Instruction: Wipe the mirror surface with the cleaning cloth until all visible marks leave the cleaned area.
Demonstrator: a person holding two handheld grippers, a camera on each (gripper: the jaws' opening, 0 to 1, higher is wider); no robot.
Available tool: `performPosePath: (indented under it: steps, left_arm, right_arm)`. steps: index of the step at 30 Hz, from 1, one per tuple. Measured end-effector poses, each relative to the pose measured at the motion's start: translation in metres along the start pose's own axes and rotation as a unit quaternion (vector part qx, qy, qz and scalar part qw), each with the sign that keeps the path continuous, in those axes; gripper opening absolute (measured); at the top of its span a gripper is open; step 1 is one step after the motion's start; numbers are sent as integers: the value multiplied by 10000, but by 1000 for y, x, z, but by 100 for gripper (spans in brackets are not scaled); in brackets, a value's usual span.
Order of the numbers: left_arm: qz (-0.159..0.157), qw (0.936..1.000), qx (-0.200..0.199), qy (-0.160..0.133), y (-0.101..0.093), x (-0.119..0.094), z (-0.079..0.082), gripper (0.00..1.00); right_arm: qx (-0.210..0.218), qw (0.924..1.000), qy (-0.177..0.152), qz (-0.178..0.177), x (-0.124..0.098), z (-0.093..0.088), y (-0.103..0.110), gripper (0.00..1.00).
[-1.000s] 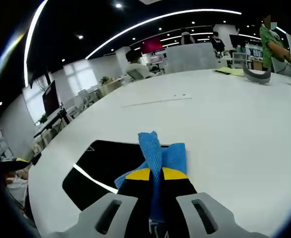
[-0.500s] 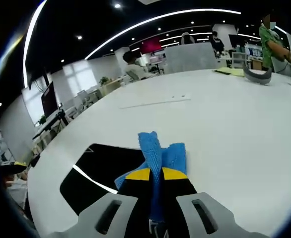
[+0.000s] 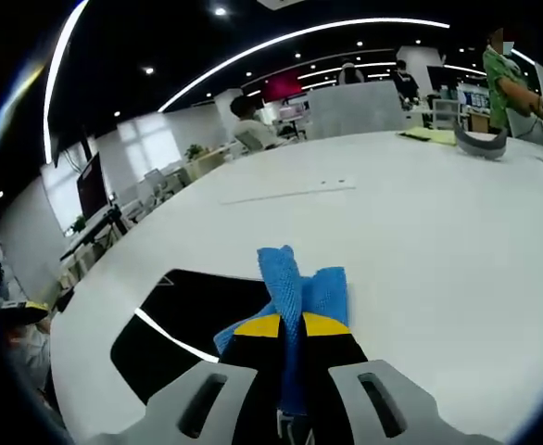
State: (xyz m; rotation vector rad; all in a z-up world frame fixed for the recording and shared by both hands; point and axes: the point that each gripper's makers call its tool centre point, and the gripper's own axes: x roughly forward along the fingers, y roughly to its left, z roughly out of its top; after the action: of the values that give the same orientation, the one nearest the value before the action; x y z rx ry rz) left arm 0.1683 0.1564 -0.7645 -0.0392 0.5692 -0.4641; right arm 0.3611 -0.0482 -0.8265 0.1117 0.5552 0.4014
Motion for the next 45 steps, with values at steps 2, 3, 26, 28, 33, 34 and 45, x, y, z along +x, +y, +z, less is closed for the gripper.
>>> performPosePath:
  steps: [2,3,26,28,33,34,45]
  left_arm:
    - [2,10000,-4,-6,1,0,0,97]
    - [3,10000,-8,-7,1,0,0,96]
    - [42,10000,-30,30,6,-3,-3,97]
    - [44,10000,-22,56,7,-3,-4,97]
    - [58,9999,-19,88,11,-3,-6,97]
    - [65,9999,-19,94,11,-3,-6,97]
    - [43,9999,-31,107,12,-4,-7,97]
  right_arm:
    - [37,10000,35,12,-5,0,5,2]
    - [90,9999,64,29,-5,1,4,2]
    - [85,9995,223,227,22,6,18,2]
    - [45,9993,242,277,27,6,23,2]
    - [-64,9988,292,396,37,6,35,2]
    - [-92,9986,305,423,39,6,38,2]
    - [-239,9979,332,510,54,5,34,2]
